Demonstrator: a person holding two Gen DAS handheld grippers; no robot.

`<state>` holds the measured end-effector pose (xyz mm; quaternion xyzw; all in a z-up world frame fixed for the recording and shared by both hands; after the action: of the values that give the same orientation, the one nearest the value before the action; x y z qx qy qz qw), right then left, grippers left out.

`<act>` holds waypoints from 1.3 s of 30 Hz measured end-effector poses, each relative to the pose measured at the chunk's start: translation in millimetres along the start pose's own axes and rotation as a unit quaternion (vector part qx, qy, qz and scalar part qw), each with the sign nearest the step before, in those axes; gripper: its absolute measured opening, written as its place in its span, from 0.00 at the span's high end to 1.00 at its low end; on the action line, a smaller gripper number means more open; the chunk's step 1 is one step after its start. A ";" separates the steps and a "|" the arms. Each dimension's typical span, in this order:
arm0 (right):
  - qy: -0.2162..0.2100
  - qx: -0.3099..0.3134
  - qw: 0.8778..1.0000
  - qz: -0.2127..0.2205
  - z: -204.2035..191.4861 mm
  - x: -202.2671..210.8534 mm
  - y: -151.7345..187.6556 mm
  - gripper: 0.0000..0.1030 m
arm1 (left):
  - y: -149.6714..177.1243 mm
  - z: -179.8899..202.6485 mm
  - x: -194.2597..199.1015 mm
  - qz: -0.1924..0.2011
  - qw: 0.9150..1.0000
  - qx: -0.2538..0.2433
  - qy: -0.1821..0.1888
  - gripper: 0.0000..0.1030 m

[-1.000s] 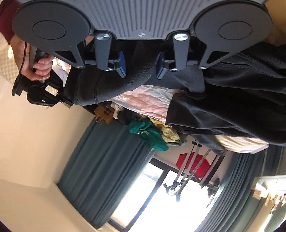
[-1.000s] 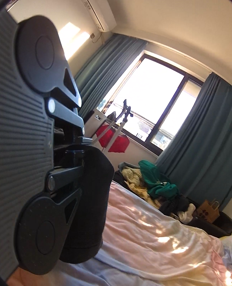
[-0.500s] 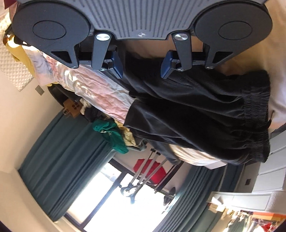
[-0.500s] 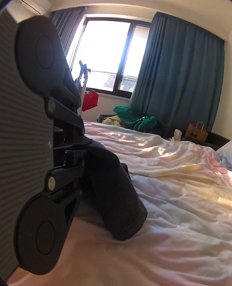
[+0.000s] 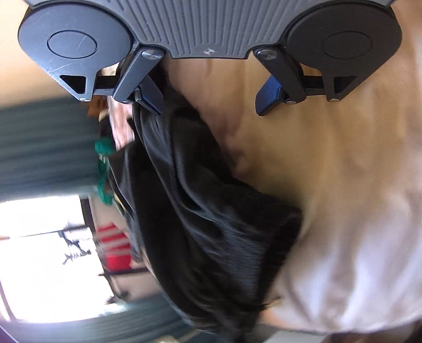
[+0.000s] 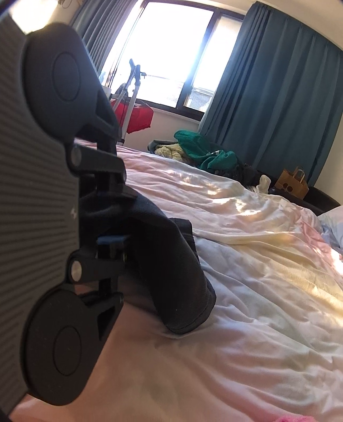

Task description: Fold clothes

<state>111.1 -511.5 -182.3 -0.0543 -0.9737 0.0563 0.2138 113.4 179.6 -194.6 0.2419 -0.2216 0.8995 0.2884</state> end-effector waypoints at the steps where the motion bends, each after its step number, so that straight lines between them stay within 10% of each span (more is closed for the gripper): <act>1: -0.001 -0.004 1.000 0.003 0.9 0.6 -0.7 0.48 | -5.7 -6.7 -4.2 0.007 1.000 0.022 0.002 0.25; 7: -0.003 -0.009 1.000 0.025 1.5 6.1 -4.7 0.35 | -40.7 -15.4 -20.0 0.047 0.997 0.058 0.023 0.28; 12: 0.009 0.012 0.999 0.044 1.6 5.4 -7.5 0.36 | -55.7 -15.0 -27.9 0.056 0.997 0.044 0.031 0.62; 14: 0.014 0.019 0.998 0.050 2.5 4.1 -8.7 0.47 | -62.1 -14.7 -27.5 0.061 0.997 0.038 0.032 0.85; 17: 0.021 0.041 0.997 0.055 0.4 3.6 -8.5 0.73 | -72.3 -5.0 -6.3 0.078 0.996 0.016 0.031 0.93; 26: 0.041 0.053 0.992 0.110 4.2 20.5 -24.5 0.92 | -129.7 46.8 128.8 0.132 0.987 -0.006 0.087 0.95; 39: 0.085 -0.003 0.992 0.090 27.5 24.1 -28.1 0.92 | -125.2 -50.4 155.4 0.141 0.988 0.039 -0.046 0.93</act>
<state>75.5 -538.5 -193.5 -0.1465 -0.9435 0.0675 0.2895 64.9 362.8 -114.2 0.2605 -0.2307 0.9272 0.1388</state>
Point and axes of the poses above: each gripper's, at about its wrist camera, not at the fingertips, and x roughly against the way its jaws point, z to its right, y to its underside, the point moved 8 cm from there along -x, roughly the way its jaws point, and after that the axes turned 10 degrees about -x, right-handed, at the moved point
